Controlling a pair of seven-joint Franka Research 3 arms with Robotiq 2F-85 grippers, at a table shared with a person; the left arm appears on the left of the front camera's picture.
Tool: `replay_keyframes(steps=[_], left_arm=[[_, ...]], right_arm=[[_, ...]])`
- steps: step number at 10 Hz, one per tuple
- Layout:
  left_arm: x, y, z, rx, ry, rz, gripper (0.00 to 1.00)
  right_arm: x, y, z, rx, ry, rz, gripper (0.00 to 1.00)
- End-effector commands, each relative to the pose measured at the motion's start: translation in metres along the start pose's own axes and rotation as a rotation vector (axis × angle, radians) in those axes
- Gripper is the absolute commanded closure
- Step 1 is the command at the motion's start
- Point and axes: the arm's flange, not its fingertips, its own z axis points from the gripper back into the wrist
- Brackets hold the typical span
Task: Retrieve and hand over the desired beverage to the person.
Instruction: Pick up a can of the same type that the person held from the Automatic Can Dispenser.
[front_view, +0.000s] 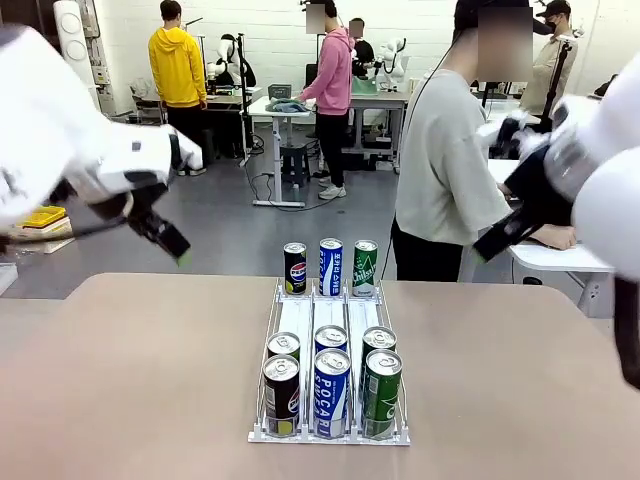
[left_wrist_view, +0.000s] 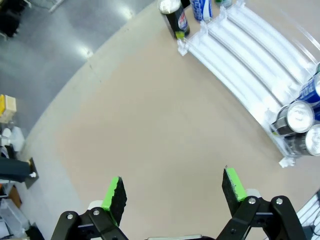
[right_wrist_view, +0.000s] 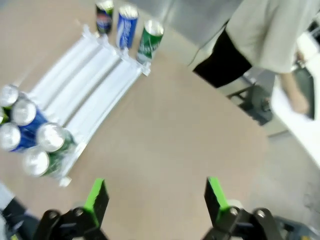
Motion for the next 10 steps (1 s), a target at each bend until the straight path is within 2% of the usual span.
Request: replay_keyframes(steps=[1,4,5,10], left_arm=[[0.022,-0.004,0.036,0.043,-0.012,-0.003,0.00],[0.033,-0.008,0.064,0.050,-0.023,0.017,0.00],[0.032,-0.003,0.067,0.029,-0.037,-0.022,0.00],[0.034,-0.004,0.068,0.029,-0.035,-0.014,0.00]], right_arm=[[0.025,0.008,0.028,-0.073,0.059,0.015,0.00],[0.033,0.016,0.048,-0.122,0.077,0.022,0.00],[0.030,0.011,0.057,-0.068,0.032,0.031,0.00],[0.032,0.012,0.059,-0.075,0.039,0.028,0.00]])
